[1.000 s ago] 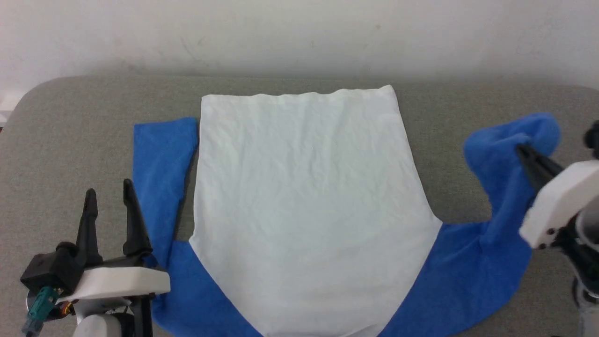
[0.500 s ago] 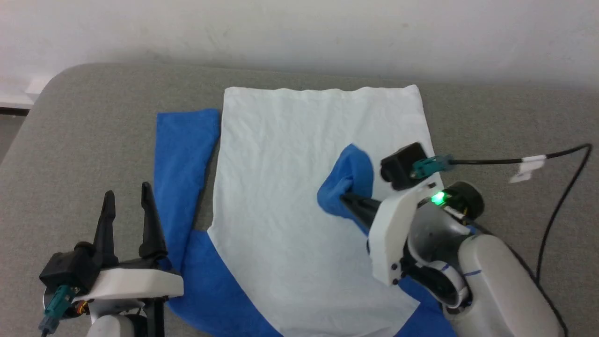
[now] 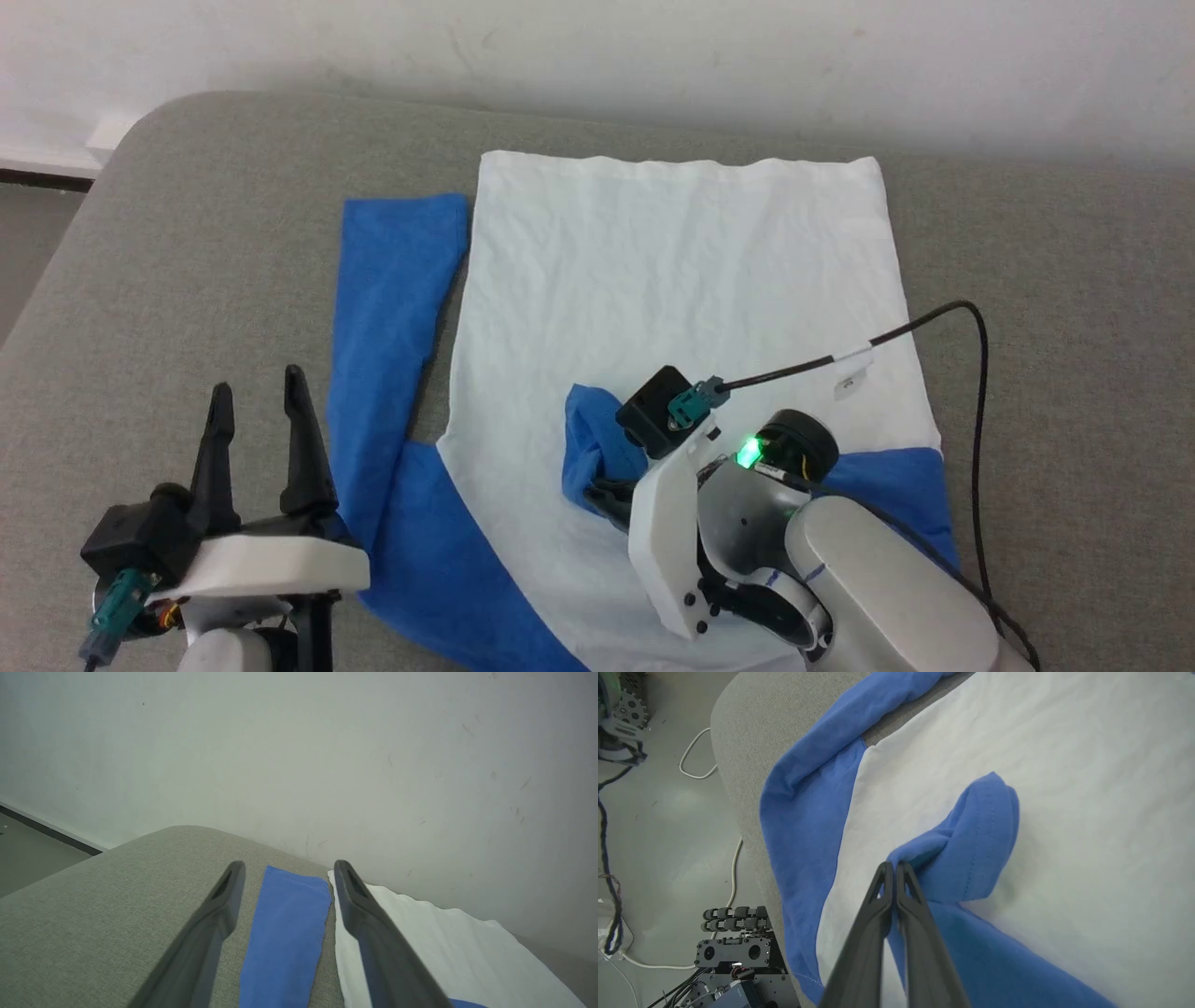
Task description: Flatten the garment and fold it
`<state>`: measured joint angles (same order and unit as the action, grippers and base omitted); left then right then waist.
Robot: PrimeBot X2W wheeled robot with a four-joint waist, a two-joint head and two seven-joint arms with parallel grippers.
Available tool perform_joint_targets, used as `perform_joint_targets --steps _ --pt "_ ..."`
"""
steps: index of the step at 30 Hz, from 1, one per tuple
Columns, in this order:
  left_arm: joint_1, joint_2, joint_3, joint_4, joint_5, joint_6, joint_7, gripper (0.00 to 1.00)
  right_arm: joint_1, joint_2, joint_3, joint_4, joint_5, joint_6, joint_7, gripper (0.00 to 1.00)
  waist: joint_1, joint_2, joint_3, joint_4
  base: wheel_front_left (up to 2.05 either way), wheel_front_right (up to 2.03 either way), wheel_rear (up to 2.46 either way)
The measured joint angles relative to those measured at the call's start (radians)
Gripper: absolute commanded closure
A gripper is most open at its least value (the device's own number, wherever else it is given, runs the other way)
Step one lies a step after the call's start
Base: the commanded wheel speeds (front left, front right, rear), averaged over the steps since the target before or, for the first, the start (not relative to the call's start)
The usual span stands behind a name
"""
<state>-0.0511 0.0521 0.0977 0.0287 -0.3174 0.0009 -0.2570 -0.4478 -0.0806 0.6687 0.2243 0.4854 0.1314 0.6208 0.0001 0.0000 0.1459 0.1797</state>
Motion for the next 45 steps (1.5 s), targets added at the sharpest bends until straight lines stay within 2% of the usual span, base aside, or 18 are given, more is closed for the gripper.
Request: perform_joint_targets --steps 4,6,11,18,21,26,29,35,42,45 --pt "0.0 0.0 -0.008 0.003 -0.001 0.0 0.0 0.0 -0.017 -0.009 0.001 0.001 0.025 0.0 -0.032 0.0 0.0 0.0 0.0 -0.005 0.0 0.0 0.0" --pt "0.0 0.0 -0.008 0.006 -0.001 0.0 0.0 0.0 -0.022 -0.014 -0.05 -0.027 0.044 0.0 -0.068 0.0 0.0 0.0 -0.002 -0.009 0.0 0.0 0.0" --pt "0.0 0.0 -0.001 0.007 -0.001 0.0 0.0 0.0 -0.015 -0.026 -0.281 -0.132 0.044 0.0 -0.17 0.0 0.0 0.0 -0.008 -0.025 0.0 0.0 0.0" --pt "0.0 0.0 0.005 0.007 0.002 0.0 0.0 0.0 0.109 -0.013 -0.686 -0.245 -0.078 0.0 -0.237 0.0 0.0 0.0 -0.014 -0.051 0.0 0.0 0.0" --pt "0.0 0.0 0.007 0.011 0.002 -0.001 0.0 0.0 0.166 0.004 -0.791 -0.271 -0.11 0.0 -0.233 0.0 0.0 0.0 -0.011 -0.058 0.0 0.0 0.0" --pt "-0.036 0.012 -0.001 0.037 -0.001 -0.021 0.029 0.0 0.221 0.024 -0.897 -0.297 -0.125 0.0 -0.225 0.0 -0.0001 0.0 0.002 -0.065 0.0 0.0 0.0" --pt "-0.13 0.044 -0.001 0.053 -0.021 -0.036 0.105 0.0 0.23 0.026 -0.945 -0.324 -0.14 0.0 -0.225 0.0 -0.0001 0.0 0.019 -0.065 0.0 0.0 0.0" --pt "-0.428 0.161 0.026 0.128 -0.08 -0.053 0.305 0.0 0.223 0.027 -0.984 -0.373 -0.132 0.0 -0.22 0.0 0.0 0.0001 0.086 -0.066 0.0 0.0 0.0" --pt "-0.679 0.294 0.023 0.324 -0.144 -0.051 0.698 0.0 0.174 0.028 -0.983 -0.408 -0.129 0.0 -0.217 0.0 0.0002 0.0 0.194 -0.086 0.0 0.0 0.0" --pt "-0.726 0.322 0.013 0.384 -0.176 -0.028 0.884 0.0 0.165 0.028 -0.982 -0.412 -0.123 0.0 -0.217 0.0 0.0003 0.0 0.24 -0.1 0.0 0.0 0.0"
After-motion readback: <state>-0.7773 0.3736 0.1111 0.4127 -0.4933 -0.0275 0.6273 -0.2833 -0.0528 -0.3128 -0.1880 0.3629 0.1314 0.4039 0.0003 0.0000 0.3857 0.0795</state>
